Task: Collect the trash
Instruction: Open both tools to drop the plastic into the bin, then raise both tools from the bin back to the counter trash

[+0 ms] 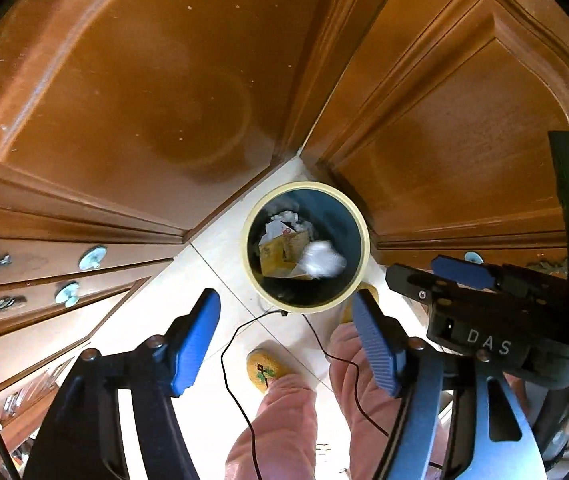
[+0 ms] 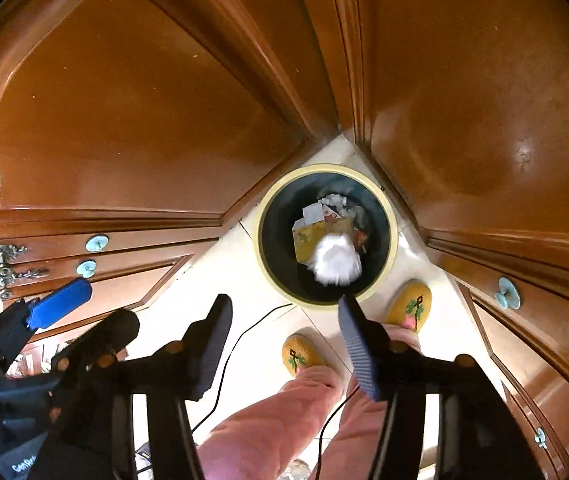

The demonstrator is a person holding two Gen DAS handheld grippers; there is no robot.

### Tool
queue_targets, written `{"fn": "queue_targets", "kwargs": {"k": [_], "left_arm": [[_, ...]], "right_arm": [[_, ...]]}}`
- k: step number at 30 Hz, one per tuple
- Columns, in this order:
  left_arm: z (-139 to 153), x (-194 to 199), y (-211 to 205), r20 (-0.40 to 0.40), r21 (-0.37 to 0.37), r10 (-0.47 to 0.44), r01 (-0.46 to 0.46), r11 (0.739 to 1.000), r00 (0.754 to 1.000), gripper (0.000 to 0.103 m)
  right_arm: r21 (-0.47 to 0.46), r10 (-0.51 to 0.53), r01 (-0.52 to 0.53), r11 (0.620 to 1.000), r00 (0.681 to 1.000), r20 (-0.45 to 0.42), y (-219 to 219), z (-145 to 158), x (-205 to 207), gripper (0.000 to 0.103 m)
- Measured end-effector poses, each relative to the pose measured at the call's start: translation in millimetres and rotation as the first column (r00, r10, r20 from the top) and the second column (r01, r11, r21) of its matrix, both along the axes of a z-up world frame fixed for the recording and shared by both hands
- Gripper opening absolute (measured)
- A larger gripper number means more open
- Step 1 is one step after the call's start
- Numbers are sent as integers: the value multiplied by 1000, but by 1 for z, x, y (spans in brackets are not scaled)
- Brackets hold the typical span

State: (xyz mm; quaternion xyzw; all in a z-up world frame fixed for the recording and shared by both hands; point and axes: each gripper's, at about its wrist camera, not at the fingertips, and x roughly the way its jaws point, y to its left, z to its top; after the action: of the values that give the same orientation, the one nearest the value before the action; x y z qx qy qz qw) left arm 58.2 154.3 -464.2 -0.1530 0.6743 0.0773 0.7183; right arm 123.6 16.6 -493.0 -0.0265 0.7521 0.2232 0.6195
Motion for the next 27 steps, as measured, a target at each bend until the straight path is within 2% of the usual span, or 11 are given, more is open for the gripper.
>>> {"fn": "queue_targets", "kwargs": {"k": [6,11,14,21,27], "left_arm": [[26,-5,0,5,8,-5,5,1000,1000,67],[51,-5,-2,20,5,-18,18,1000,1000,69],[77,-4,-11,49,13,-46,45,999,998,73],[136,-3,-40,113,17,-121,120,993,986,75],[195,6,-66,210,59,-201,193,979,957,78]], "right_arm": [[10,9,-9,1000,1000,16,-2,21,-1,56],[39,0,-2,999,999,41,-12,59,-2,56],[48,-6,3,999,997,72,-20,89,-3,56],[68,-31,21,997,988,150,-47,153,-4,56],[75,-61,46,996,974,220,-72,205,-5,56]]}}
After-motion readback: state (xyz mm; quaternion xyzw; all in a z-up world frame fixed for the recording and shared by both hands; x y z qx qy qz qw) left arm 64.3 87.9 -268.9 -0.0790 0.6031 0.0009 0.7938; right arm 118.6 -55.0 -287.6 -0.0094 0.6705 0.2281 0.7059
